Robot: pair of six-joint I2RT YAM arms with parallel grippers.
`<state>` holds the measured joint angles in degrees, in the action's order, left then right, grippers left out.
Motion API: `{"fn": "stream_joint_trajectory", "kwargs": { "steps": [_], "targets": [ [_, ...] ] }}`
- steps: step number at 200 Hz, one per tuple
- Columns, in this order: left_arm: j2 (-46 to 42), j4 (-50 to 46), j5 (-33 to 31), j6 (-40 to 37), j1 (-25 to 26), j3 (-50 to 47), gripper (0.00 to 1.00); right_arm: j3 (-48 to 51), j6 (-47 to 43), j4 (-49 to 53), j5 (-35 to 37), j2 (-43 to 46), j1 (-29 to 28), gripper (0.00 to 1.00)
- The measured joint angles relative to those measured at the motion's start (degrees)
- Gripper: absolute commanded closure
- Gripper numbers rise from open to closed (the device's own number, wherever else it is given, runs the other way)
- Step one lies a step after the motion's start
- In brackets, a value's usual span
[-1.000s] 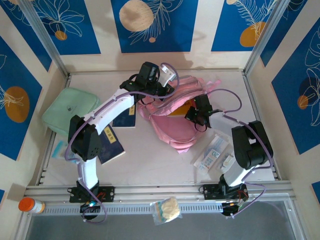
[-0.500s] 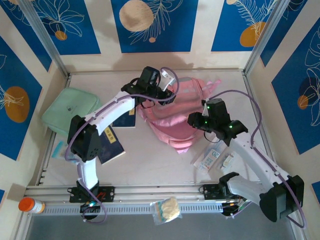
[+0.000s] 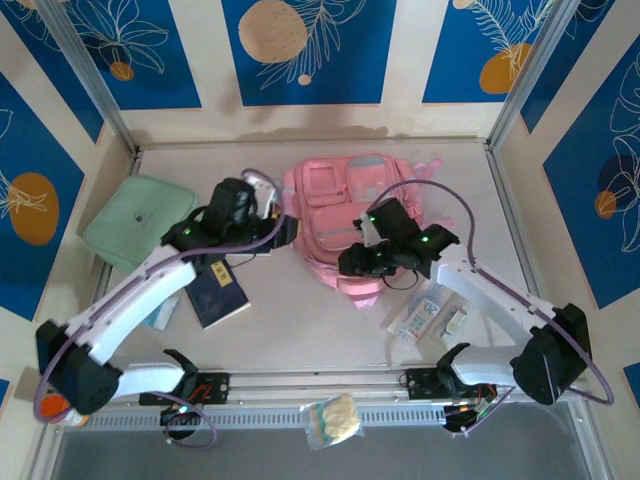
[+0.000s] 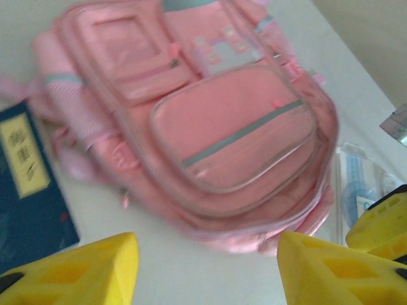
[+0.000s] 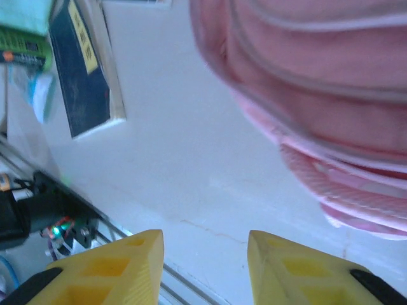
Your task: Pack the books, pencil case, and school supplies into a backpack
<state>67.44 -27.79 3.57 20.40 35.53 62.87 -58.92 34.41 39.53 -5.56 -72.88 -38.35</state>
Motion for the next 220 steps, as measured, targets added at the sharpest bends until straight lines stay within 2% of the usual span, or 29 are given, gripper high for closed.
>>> {"fn": "stream_joint_trajectory", "kwargs": {
  "steps": [56, 109, 145, 176, 220],
  "targets": [
    [-15.67, -7.54, -6.01, 11.02, -2.86, -19.69, 0.37, -0.20, 4.76, -5.25, 1.75, -10.40, -8.85, 0.56],
    [-27.21, -15.50, -13.05, 21.86, -5.64, -27.58, 0.29, -5.95, 7.91, -13.29, 2.27, -22.32, -14.19, 0.54],
    [-26.49, -17.90, -14.56, 25.38, -11.34, -30.14, 0.26, -11.82, 8.68, -16.59, 2.12, -29.44, -15.72, 0.53],
    [-24.61, -17.66, -14.56, 27.52, -13.84, -34.01, 0.21, -16.90, 8.94, -17.94, 1.90, -34.93, -16.52, 0.53],
    [-23.91, -13.88, -12.61, 28.87, -19.98, -40.48, 0.23, -23.30, 9.11, -18.56, 1.70, -42.16, -17.99, 0.53]
  ]
}}
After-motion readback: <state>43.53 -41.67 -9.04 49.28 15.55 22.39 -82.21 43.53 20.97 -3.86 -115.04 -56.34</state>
